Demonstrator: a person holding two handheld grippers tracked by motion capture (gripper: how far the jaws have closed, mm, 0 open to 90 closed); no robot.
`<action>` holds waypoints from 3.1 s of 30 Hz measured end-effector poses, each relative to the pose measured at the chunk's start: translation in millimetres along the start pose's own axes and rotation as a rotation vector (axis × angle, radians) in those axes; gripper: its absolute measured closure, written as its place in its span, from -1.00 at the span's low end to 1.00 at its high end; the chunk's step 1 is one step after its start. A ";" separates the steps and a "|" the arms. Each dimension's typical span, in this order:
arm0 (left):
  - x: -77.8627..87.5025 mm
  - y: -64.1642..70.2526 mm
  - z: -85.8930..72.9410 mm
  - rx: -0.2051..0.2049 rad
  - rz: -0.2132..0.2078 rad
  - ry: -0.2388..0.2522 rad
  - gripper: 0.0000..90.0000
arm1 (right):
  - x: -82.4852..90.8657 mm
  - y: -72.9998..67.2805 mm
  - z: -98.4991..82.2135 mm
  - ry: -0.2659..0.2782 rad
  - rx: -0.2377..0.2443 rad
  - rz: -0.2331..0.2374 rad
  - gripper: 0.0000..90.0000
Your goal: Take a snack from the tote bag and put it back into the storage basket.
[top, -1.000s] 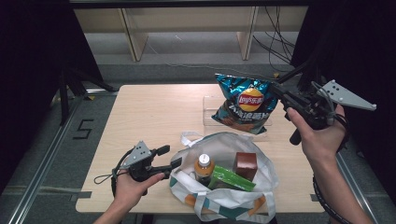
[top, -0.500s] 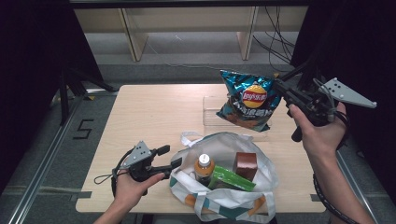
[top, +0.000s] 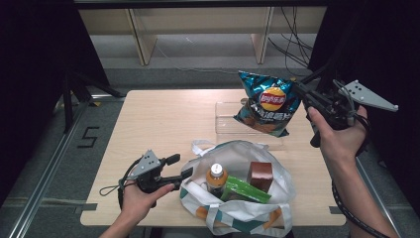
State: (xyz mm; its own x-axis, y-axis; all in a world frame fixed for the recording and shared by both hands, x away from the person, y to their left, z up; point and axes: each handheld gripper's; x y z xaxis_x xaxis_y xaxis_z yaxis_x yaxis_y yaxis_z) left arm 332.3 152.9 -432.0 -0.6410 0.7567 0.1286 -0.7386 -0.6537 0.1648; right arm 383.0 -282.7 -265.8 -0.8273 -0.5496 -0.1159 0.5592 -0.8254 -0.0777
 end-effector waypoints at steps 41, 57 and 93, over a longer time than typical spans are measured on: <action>0.7 0.1 0.0 0.002 0.013 0.007 -0.30 | -21.1 23.7 -11.6 -0.016 -0.010 -0.063 1.00; 0.3 -0.7 -0.6 0.003 0.013 0.005 -0.30 | -32.4 29.5 -14.8 -0.011 0.005 -0.076 1.00; -0.3 -1.4 -0.1 -0.010 0.012 0.017 -0.30 | -56.4 47.5 -31.1 -0.014 0.020 -0.116 1.00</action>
State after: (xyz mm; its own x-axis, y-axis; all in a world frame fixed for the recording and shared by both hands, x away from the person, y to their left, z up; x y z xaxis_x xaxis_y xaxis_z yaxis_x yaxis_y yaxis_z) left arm 333.6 153.6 -432.4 -0.6529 0.7488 0.1141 -0.7330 -0.6625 0.1540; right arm 457.9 -286.9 -293.7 -0.8873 -0.4516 -0.0931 0.4583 -0.8860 -0.0698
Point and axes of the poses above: each handheld gripper's, and its own axes: x roughly backward along the jaws, z roughly out of its top, y roughly to its right, and after that the axes turned 8 degrees about y, right-handed
